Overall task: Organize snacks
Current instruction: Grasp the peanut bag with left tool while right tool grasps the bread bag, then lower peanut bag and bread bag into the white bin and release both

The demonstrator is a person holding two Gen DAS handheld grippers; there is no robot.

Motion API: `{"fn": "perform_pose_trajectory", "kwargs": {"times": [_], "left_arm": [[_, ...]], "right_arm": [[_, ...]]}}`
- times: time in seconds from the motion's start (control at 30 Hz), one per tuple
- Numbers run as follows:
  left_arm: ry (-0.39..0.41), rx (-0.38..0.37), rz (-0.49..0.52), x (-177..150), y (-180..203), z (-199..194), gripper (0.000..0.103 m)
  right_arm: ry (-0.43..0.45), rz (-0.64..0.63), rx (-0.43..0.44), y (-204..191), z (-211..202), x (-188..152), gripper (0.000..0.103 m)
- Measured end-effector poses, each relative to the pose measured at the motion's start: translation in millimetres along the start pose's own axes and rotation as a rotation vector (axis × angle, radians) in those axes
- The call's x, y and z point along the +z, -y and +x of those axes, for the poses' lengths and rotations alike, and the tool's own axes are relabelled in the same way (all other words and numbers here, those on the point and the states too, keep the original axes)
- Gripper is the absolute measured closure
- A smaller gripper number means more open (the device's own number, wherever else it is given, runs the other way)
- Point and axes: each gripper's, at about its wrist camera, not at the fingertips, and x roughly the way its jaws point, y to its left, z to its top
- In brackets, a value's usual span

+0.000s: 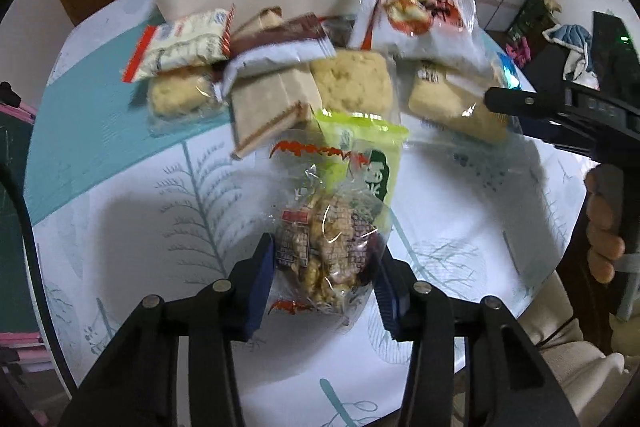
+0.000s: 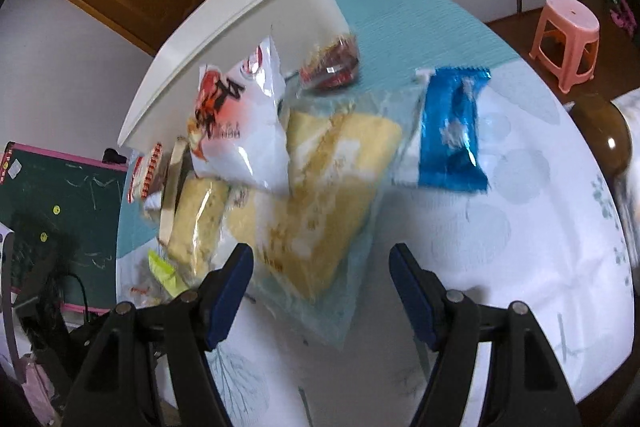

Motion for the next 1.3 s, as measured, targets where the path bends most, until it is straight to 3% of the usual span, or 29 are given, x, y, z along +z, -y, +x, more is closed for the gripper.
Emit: {"fn": "perform_pose_trajectory", "kwargs": {"times": [0.2, 0.23, 0.3, 0.37, 0.57, 0.97, 1.3], "left_arm": [[0.039, 0.019, 0.008, -0.7, 0.6, -15.8, 0.059], [0.044, 0.021, 0.008, 1.8, 0.8, -17.5, 0.059], [0.057, 0.027, 0.008, 5.9, 2.3, -21.3, 0.059], [0.068, 0.029, 0.006, 8.4, 1.3, -26.1, 0.059], [0.124, 0.038, 0.003, 15.0, -0.7, -48.8, 0.059], [0.239, 0.023, -0.021, 26.8, 0.8, -96.9, 0.059], [0.314, -0.022, -0.03, 38.8, 6.4, -131.0, 0.059]], "right_arm": [[0.024, -0.095, -0.09, -19.1, 11.7, 6.4, 0.036], [0.025, -0.111, -0.105, -21.8, 13.1, 5.7, 0.046], [0.037, -0.109, -0.08, -20.2, 8.7, 5.0, 0.055], [0.053, -0.103, -0.05, -18.0, 1.7, 4.5, 0.074], [0.109, -0.152, -0.075, -27.1, -23.0, -3.9, 0.084], [0.248, -0.247, -0.068, -65.4, -80.4, -5.7, 0.091], [0.381, -0.337, 0.006, -106.3, -130.3, -6.3, 0.091]]}}
